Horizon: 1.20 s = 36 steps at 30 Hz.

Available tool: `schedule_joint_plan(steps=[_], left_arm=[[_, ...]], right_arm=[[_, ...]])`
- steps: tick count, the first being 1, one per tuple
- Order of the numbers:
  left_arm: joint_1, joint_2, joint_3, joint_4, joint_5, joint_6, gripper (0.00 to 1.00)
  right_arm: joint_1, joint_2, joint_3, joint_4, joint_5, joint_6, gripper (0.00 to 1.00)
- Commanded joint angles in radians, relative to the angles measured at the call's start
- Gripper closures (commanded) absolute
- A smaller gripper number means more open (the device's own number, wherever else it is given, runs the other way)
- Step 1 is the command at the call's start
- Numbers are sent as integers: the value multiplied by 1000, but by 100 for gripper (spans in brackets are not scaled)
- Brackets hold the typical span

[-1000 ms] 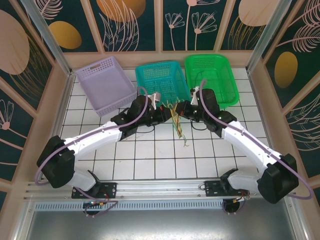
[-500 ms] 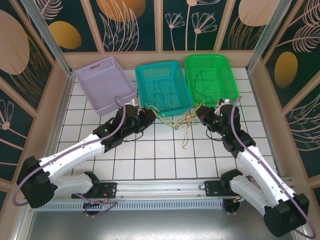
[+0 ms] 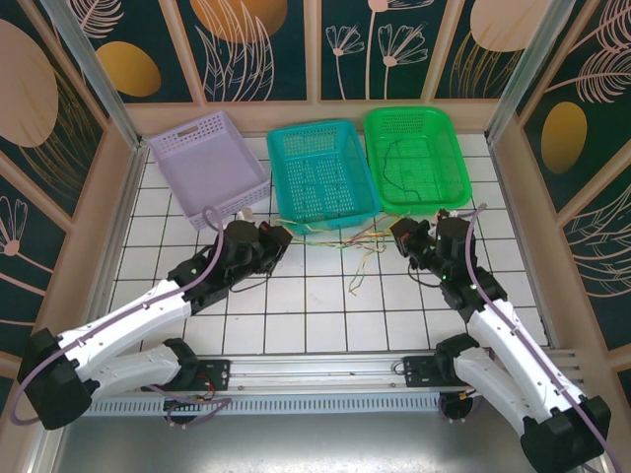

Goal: Untangle the cables

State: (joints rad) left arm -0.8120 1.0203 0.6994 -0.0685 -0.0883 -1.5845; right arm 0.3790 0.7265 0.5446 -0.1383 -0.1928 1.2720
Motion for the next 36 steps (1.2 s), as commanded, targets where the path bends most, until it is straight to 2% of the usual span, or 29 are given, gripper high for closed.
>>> schedule_joint_plan(steps=[1, 2, 4, 9, 12, 18, 20, 22, 24, 28, 31, 33, 36], left_arm=[[31, -38, -95, -75, -99, -194, 100], [31, -39, -117, -45, -79, -220, 93], [31, -37, -134, -19, -63, -233, 88], [32, -37, -134, -52, -56, -218, 85], [32, -39, -146, -50, -49, -218, 79], [31, -43, -134, -79, -68, -184, 77], [31, -43, -130, -84, -70, -164, 68], [32, -40, -115, -119, -73, -143, 55], [32, -37, -88, -185, -92, -110, 50], [72, 23, -10, -308, -110, 93, 50], [129, 132, 27, -346, -40, 282, 60], [151, 201, 48, -346, -4, 393, 66], [159, 303, 81, -338, 39, 523, 71]], right_arm=[[-49, -18, -48, 8, 133, 76, 100], [-50, -15, -46, 15, 130, 63, 100], [-51, -6, -37, 25, 117, 26, 100], [-48, -5, -30, -8, 105, -25, 100], [-49, -16, -44, -3, 101, -39, 100], [-49, -15, -21, -36, 109, -106, 100], [-48, -15, 3, -73, 129, -142, 100], [-50, -22, 34, -136, 168, -171, 100], [-50, -29, 64, -206, 212, -193, 100], [-52, -30, 87, -342, 300, -199, 100], [-59, -24, 61, -406, 349, -143, 100], [-84, -19, 19, -349, 330, -145, 100], [-166, 59, -25, -253, 215, -155, 100]])
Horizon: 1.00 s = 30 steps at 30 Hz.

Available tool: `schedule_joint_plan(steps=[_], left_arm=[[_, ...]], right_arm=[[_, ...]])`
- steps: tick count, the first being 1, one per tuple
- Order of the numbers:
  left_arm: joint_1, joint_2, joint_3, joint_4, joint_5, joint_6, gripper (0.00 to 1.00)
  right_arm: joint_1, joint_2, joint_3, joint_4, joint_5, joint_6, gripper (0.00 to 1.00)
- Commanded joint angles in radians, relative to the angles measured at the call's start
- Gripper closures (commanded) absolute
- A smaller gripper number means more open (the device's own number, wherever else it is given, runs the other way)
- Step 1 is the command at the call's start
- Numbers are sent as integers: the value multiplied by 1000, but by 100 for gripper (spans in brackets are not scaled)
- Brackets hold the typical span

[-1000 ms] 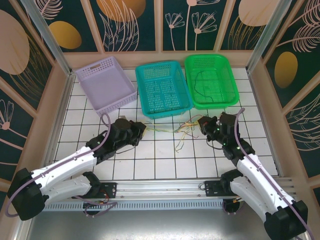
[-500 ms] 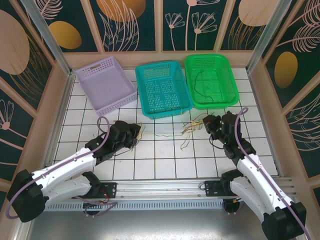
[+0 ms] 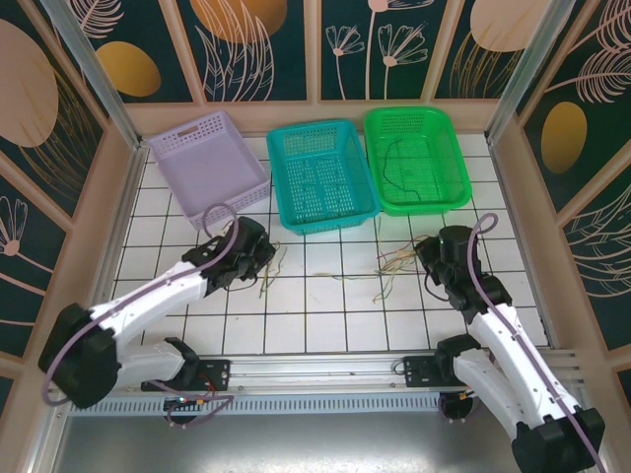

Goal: Untangle the cables

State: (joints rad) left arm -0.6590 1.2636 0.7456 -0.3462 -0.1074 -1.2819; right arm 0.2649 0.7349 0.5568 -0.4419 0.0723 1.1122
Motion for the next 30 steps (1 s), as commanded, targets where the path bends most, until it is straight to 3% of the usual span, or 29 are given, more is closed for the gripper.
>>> schedule_joint_plan(steps=[1, 4, 5, 9, 11, 19, 30], left_arm=[[8, 91, 46, -65, 62, 260, 72], [9, 147, 63, -85, 35, 348, 73], [7, 158, 64, -88, 18, 373, 73], [8, 198, 60, -72, -31, 482, 72], [8, 221, 63, -55, -29, 537, 71], [9, 309, 99, 4, -54, 684, 65], [9, 412, 92, 45, -89, 708, 70]], right_arm=[[-76, 81, -50, 83, -95, -4, 100], [-128, 150, -62, 109, -161, -38, 100], [-141, 164, -58, 97, -172, -52, 96], [-157, 172, -17, 27, -161, -117, 56], [-157, 161, 8, -2, -156, -148, 49], [-151, 117, 102, -83, -195, -227, 46], [-97, 90, 167, -110, -227, -214, 49]])
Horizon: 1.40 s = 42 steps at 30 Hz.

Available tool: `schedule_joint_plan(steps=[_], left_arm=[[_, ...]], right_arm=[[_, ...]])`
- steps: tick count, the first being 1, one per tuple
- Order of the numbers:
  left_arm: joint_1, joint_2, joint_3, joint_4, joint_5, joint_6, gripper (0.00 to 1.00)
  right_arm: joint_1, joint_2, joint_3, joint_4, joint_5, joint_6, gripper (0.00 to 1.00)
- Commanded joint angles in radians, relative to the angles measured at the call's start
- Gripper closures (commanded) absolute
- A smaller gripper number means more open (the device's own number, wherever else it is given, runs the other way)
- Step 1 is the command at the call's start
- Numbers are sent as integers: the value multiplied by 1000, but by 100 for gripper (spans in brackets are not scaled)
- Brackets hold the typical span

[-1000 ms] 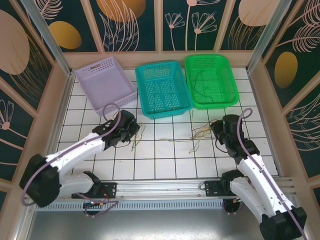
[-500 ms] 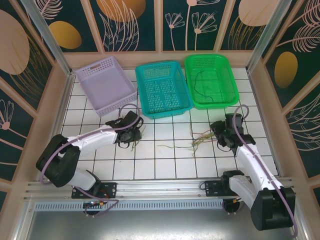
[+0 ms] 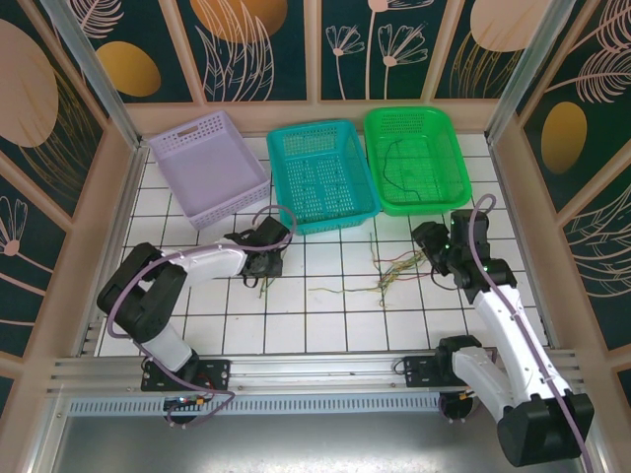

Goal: Untangle the cables

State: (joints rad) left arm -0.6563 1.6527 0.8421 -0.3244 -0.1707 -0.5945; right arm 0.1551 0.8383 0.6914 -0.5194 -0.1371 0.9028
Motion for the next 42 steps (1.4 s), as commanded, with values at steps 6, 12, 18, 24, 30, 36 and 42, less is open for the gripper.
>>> schedule_joint_plan(steps=[6, 12, 18, 24, 30, 36, 42], left_arm=[[6, 21, -45, 75, 4, 8, 81], [6, -39, -97, 131, 59, -24, 100], [4, -279, -150, 161, 181, -59, 100], [4, -460, -141, 251, 388, -120, 100], [3, -444, -76, 283, 455, -161, 100], [1, -421, -35, 306, 473, -178, 100], [-2, -416, -25, 306, 485, -178, 100]], right_arm=[[52, -11, 29, -7, -19, 10, 52], [136, 4, 44, 17, 17, 10, 52], [273, 61, 76, 123, -11, -10, 53], [483, 225, 184, 335, -96, -67, 46], [623, 463, 433, 317, -117, -180, 43], [636, 576, 486, 296, -90, -189, 44], [638, 641, 514, 309, -117, -200, 50]])
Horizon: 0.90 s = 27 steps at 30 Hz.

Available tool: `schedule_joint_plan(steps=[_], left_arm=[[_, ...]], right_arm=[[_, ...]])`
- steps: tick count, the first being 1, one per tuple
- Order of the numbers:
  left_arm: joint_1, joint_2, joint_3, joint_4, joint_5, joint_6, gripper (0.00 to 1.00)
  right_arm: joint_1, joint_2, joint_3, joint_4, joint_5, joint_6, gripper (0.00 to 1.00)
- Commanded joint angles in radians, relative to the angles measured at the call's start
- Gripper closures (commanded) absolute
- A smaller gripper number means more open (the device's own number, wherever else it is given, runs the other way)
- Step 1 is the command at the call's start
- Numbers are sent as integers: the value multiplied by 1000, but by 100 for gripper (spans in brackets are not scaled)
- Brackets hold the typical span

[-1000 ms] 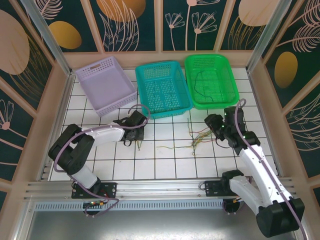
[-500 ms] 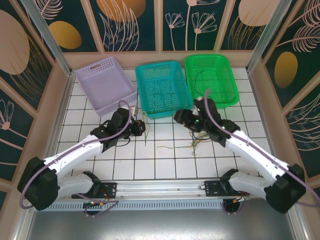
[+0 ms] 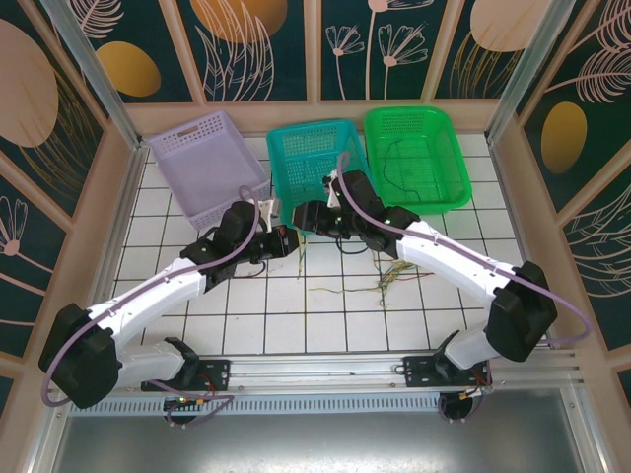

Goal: Untangle the cables

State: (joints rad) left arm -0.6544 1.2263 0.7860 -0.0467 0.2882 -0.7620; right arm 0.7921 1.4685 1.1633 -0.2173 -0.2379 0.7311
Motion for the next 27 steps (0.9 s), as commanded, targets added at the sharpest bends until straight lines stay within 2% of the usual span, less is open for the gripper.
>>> schedule_joint_plan(steps=[1, 6, 10, 11, 15, 20, 24, 27], left_arm=[[-5, 12, 32, 28, 28, -11, 100], [-7, 9, 31, 28, 22, -11, 100], [-8, 2, 35, 25, 5, -26, 100], [-7, -3, 35, 25, -4, -36, 100], [-6, -21, 48, -15, -114, -120, 100], [-5, -77, 23, 47, -258, -307, 100], [-2, -149, -55, 200, -392, -484, 100], [4, -184, -143, 411, -439, -608, 100]], right_arm=[[1, 17, 47, 9, -17, -31, 52], [-1, 50, 61, -1, 2, -32, 68], [-4, 44, 56, -28, 48, -28, 97], [-7, 29, 45, -40, 79, -23, 100], [-57, -81, -44, -75, 164, 37, 100], [-157, -250, -198, -97, 146, 188, 100], [-226, -352, -335, -126, 55, 401, 100], [-239, -399, -450, -73, -45, 557, 100]])
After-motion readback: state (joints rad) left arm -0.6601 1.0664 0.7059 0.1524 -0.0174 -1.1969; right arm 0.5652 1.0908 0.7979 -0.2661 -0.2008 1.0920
